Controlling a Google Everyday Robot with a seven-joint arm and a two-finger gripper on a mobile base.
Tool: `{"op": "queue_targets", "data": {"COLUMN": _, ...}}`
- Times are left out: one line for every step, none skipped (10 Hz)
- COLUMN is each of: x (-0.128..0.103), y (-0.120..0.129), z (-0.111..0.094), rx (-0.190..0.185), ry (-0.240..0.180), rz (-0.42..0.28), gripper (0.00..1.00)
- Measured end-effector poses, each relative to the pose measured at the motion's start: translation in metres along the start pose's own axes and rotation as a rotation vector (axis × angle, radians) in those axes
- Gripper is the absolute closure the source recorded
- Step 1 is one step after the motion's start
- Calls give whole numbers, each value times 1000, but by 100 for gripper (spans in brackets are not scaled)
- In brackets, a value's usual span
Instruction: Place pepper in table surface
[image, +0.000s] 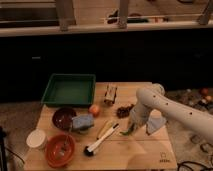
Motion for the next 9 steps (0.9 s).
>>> {"op": "queue_targets", "data": {"x": -7, "y": -2, "z": 3, "rx": -2, "ry": -11, "rz": -17, "gripper": 100}}
{"op": "queue_targets", "data": {"x": -18, "y": -3, "z": 10, "rx": -11, "ry": -28, "rz": -43, "gripper": 100}}
{"op": "queue_targets", "data": {"x": -26, "y": -2, "z": 14, "rx": -21, "ry": -35, "rz": -54, "gripper": 100}}
{"op": "queue_targets", "data": {"x": -33, "y": -1, "z": 18, "rx": -31, "ry": -43, "rz": -62, "gripper": 100}}
{"op": "queue_targets", "data": {"x": -42, "y": 0, "z": 22, "rx": -43, "ry": -52, "rz": -69, "gripper": 100}}
{"op": "queue_targets", "data": {"x": -48, "y": 3, "z": 24, "rx": -54, "ry": -60, "rz": -71, "gripper": 100}}
{"op": "queue_targets", "data": {"x": -56, "y": 7, "z": 26, "rx": -66, "ry": -71, "rz": -74, "gripper": 98}}
{"op": "queue_targets", "data": {"x": -62, "y": 10, "z": 27, "rx": -72, "ry": -80, "rz": -77, "gripper": 92}}
{"op": "queue_targets", "data": {"x": -65, "y": 12, "z": 27, "rx": -76, "ry": -90, "rz": -77, "gripper": 82}}
